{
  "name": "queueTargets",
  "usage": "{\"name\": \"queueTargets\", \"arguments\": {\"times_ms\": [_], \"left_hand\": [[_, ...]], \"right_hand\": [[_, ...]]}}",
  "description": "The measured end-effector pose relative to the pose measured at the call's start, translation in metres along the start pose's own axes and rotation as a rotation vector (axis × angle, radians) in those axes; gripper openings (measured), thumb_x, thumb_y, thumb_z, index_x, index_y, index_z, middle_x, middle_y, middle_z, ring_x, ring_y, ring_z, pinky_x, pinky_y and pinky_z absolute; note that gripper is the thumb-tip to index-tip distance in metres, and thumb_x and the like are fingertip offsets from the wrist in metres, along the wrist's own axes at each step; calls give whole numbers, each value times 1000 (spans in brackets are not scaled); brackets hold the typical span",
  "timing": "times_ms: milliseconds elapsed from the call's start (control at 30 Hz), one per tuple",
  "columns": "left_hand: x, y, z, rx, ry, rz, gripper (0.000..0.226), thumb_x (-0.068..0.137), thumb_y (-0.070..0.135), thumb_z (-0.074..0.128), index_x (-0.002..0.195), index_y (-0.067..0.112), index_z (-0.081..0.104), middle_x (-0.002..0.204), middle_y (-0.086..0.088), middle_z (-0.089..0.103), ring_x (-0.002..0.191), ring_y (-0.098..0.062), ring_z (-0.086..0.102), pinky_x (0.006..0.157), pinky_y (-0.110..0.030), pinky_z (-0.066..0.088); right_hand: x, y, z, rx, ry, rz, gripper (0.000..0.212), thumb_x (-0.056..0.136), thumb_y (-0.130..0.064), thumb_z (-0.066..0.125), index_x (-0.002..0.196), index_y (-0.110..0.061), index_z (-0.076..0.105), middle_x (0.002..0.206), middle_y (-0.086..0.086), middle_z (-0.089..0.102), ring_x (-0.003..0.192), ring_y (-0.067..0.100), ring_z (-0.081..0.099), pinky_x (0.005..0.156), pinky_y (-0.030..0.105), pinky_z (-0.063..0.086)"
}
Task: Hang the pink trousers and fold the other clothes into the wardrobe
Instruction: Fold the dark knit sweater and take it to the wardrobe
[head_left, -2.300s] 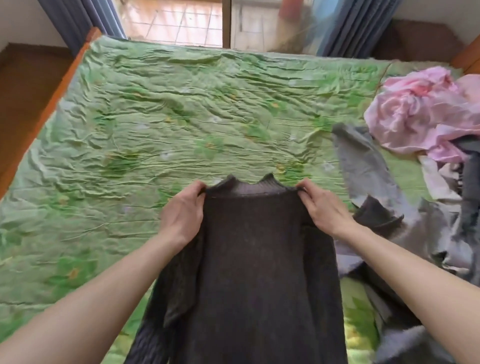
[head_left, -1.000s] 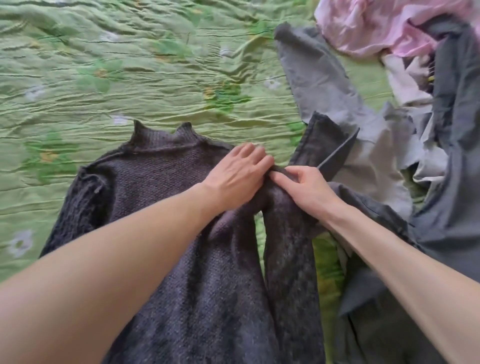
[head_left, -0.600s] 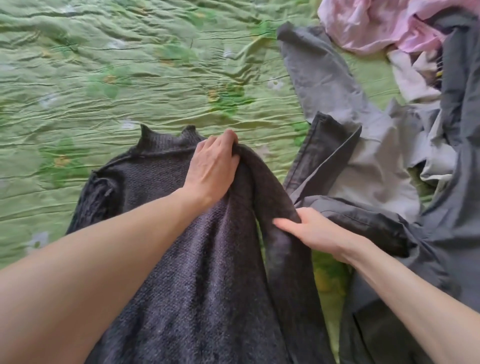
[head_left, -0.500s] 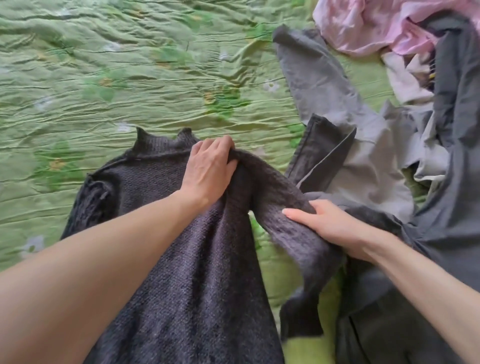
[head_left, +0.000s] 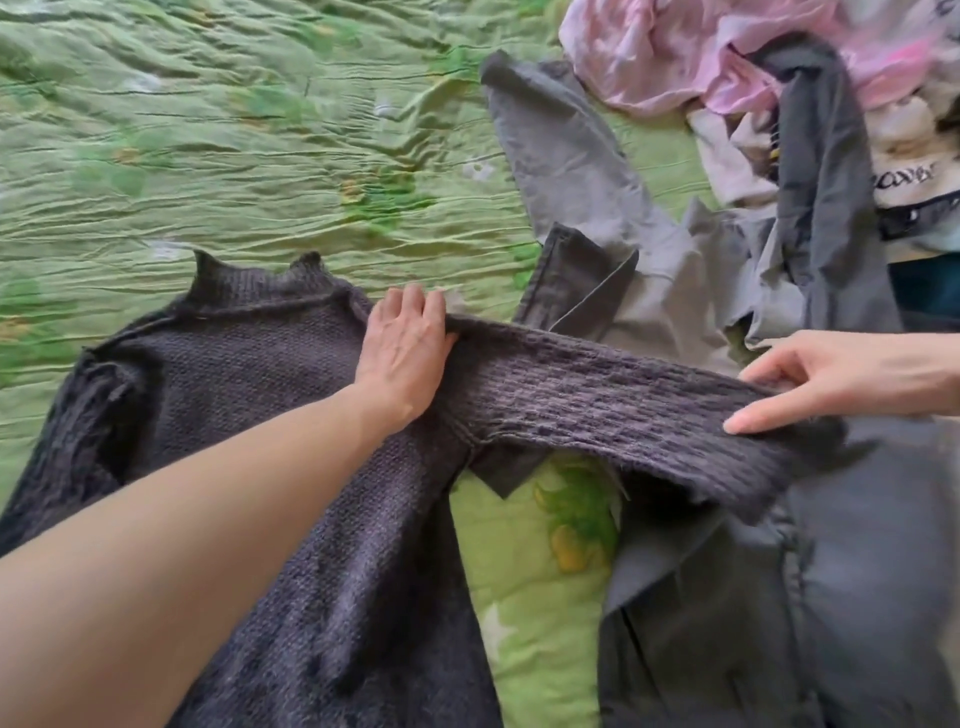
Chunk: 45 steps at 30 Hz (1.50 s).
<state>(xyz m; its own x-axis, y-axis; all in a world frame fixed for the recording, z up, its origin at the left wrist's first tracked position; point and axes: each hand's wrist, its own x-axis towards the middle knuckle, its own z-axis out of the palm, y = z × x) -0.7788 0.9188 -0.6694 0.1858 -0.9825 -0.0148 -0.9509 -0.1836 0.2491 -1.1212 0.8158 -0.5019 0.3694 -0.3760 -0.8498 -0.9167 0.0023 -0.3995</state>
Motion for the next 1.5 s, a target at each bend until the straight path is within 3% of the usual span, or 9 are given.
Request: {"name": "queueTargets", "arguments": {"times_ms": [267, 367, 500, 600, 833, 1033, 1200, 1300, 1500], "left_hand": [[-1, 11, 11, 65, -10, -53, 36, 102, 35, 59, 115, 2, 55, 120, -26, 55, 115, -46, 50, 108, -53, 35], [-1, 22, 15, 92, 0, -53, 37, 102, 34, 59, 116, 0, 56, 121, -27, 55, 117, -47, 48, 112, -55, 32], [-4, 27, 16, 138, 13, -128, 41, 100, 35, 61, 121, 0, 54, 126, -27, 51, 122, -47, 44, 120, -58, 23], [-10, 39, 17, 117, 33, -116, 48, 94, 29, 65, 130, 2, 51, 132, -26, 49, 127, -46, 42, 122, -59, 20], [-37, 118, 21, -242, 96, 295, 35, 103, 23, 46, 134, 14, 59, 138, -8, 58, 127, -33, 51, 107, -50, 41], [-58, 159, 49, -188, -239, 230, 74, 102, 67, 13, 165, 29, 23, 172, 1, 24, 159, -25, 16, 129, -48, 12], [-60, 156, 53, -30, -480, 273, 86, 100, 74, 25, 167, 29, -6, 175, 0, -11, 161, -22, -15, 130, -50, -5], [-59, 160, 45, -153, -454, 225, 83, 101, 73, 29, 168, 30, 4, 176, 0, 1, 162, -21, -7, 131, -48, -2], [-71, 166, 21, -468, -108, 150, 61, 103, 58, 39, 147, 18, 53, 148, -3, 58, 142, -25, 42, 120, -41, 32]], "right_hand": [[-14, 49, -13, 158, 304, -105, 19, 80, -38, 78, 88, -23, 86, 89, -1, 81, 73, 0, 71, 63, 7, 49], [-15, 67, -16, 274, 484, -188, 18, 79, -38, 80, 93, -26, 84, 92, 0, 81, 79, 4, 72, 73, 11, 53], [-17, 87, -30, 22, 401, -90, 44, 65, -59, 82, 98, -30, 79, 90, -8, 80, 76, 1, 67, 74, 14, 49], [-10, 113, -30, -163, 403, -1, 23, 86, -46, 77, 93, -24, 78, 77, -9, 77, 66, 0, 63, 68, 20, 50], [22, 163, 6, -106, 722, 55, 26, 90, -53, 72, 89, -28, 75, 87, -10, 74, 88, 13, 68, 84, 35, 51], [16, 198, 25, 78, 679, 70, 22, 85, -45, 79, 84, -24, 76, 82, -4, 73, 80, 14, 64, 76, 23, 49], [5, 204, 26, 422, 865, 14, 25, 85, -34, 83, 88, -10, 77, 86, 7, 76, 78, 14, 63, 63, 9, 48], [2, 182, 31, 515, 916, -4, 21, 88, -33, 81, 90, -12, 77, 90, 7, 75, 79, 12, 62, 73, 20, 50], [26, 80, 64, 546, 866, -174, 12, 89, -26, 80, 84, -17, 75, 83, 2, 73, 73, 8, 61, 62, 10, 47]]}}
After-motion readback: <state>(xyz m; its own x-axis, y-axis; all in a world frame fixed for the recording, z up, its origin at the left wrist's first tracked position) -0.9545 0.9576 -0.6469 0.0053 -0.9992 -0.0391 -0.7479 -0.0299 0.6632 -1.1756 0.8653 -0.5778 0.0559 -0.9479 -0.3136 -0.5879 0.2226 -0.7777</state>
